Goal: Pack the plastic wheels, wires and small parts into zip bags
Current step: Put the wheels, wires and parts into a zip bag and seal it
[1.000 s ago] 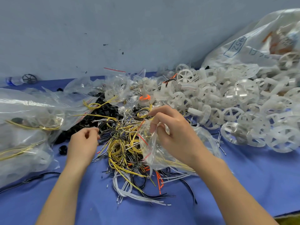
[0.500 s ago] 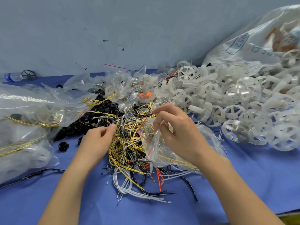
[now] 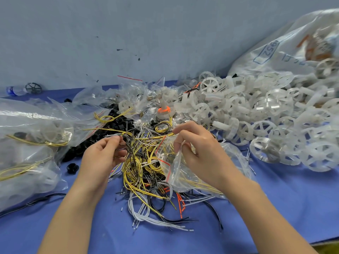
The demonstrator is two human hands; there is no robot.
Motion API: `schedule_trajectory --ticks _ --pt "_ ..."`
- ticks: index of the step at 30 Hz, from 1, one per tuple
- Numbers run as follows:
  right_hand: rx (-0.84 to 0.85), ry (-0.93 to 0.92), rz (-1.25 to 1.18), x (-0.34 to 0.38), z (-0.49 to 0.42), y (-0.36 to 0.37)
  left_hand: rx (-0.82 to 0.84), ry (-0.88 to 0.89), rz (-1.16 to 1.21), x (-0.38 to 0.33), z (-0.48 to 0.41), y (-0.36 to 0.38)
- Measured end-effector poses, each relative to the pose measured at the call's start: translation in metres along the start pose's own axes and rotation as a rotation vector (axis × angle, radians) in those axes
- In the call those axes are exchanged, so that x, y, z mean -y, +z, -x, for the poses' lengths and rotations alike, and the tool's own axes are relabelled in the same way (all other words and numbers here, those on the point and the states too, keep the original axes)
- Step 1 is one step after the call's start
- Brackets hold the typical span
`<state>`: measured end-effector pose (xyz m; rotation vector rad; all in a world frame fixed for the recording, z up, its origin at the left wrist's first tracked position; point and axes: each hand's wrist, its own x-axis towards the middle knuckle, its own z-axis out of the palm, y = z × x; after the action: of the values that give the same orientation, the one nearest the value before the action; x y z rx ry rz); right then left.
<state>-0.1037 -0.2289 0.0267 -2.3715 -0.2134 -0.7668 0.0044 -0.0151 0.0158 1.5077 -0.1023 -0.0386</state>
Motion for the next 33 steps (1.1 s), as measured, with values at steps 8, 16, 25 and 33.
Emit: schedule_trajectory --ticks 8,16,25,33 --pt "0.016 0.002 0.027 -0.002 0.0 0.0 0.071 -0.302 0.667 -0.014 -0.001 -0.003" --pt "0.035 0.003 0.036 -0.004 0.0 0.001 -0.148 0.107 -0.461 0.007 0.001 -0.001" --pt "0.032 0.006 0.025 -0.007 0.001 0.001 -0.194 -0.206 0.433 -0.003 -0.03 -0.026" --pt "0.057 0.019 0.038 -0.01 -0.004 0.003 -0.517 0.471 -0.307 -0.003 -0.024 -0.01"
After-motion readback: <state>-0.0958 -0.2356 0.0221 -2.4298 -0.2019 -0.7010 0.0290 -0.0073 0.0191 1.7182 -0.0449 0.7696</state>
